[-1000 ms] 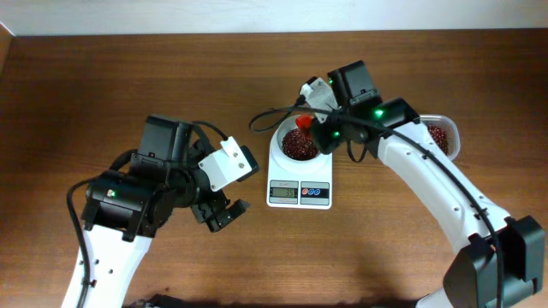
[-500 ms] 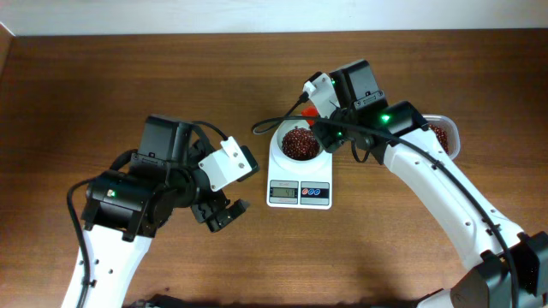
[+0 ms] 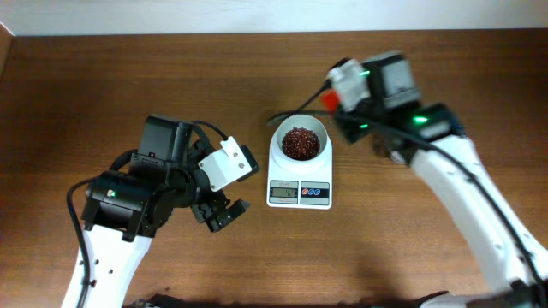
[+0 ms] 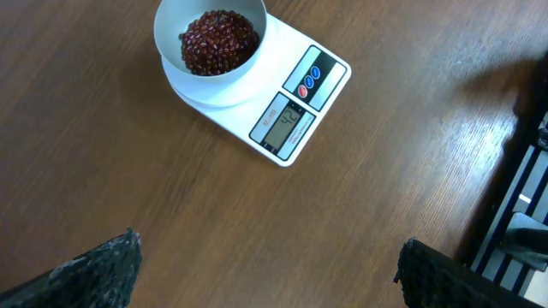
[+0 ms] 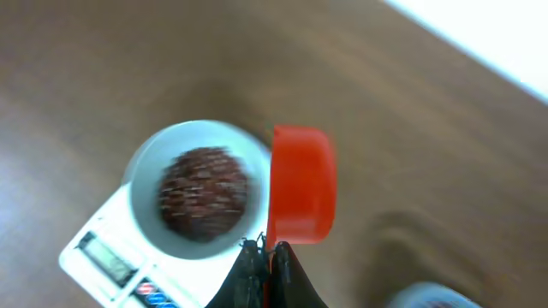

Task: Scoop and weigh 50g on scale
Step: 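Carry the red scoop right back to the bean tub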

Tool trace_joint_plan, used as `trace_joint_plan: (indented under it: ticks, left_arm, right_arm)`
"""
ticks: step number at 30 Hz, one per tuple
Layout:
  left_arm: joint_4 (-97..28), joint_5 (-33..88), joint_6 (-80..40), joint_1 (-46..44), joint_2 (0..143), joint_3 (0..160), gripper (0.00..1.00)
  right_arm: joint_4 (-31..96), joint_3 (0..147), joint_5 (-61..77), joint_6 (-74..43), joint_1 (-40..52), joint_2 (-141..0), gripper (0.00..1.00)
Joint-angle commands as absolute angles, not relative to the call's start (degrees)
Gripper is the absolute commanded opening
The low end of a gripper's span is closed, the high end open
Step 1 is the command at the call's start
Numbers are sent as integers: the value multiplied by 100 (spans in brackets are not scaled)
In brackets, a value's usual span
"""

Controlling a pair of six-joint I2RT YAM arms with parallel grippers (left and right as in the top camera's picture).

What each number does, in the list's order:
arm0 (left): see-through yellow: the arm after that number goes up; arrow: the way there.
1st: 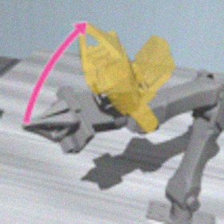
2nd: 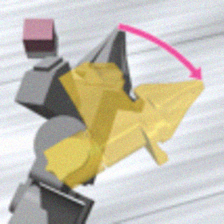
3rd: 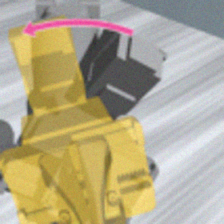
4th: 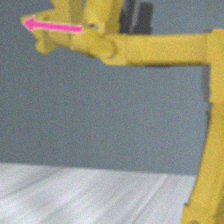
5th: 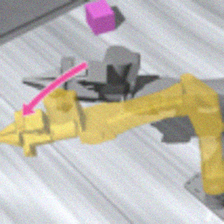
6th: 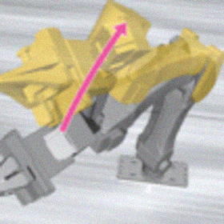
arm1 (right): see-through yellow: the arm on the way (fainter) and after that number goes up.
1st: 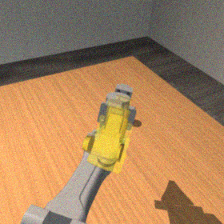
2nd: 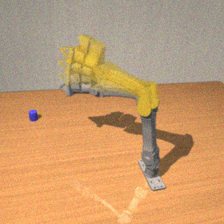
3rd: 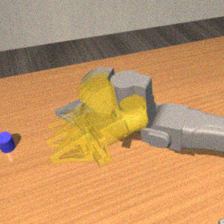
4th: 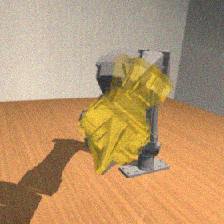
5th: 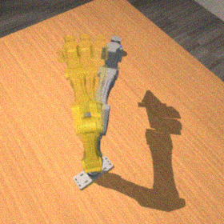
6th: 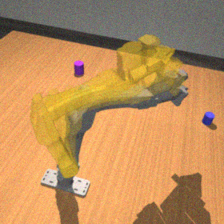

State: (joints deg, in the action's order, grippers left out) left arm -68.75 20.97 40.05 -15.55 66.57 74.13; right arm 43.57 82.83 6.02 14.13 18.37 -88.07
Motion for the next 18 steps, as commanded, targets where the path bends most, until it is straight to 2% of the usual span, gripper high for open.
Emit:
trace_joint_plan:
  ticks: [1,4,8,14,18]
  left_arm:
    - [-6864,2099,3975,-1522,6628,7505,99]
    - [-6864,2099,3972,-1522,6628,7505,99]
    - [-6864,2099,3975,-1522,6630,7505,99]
    - [-6864,2099,3975,-1522,6630,7505,99]
    - [-6864,2099,3975,-1522,6630,7505,99]
  right_arm:
    - [4633,8414,537,1391,928,-8425,4]
    - [5068,8412,528,1391,25,-8517,4]
    - [5380,8409,530,1389,-628,-8764,4]
    - [5708,8381,502,1391,-950,-9330,4]
    - [5719,8381,14,1389,-939,-9749,4]
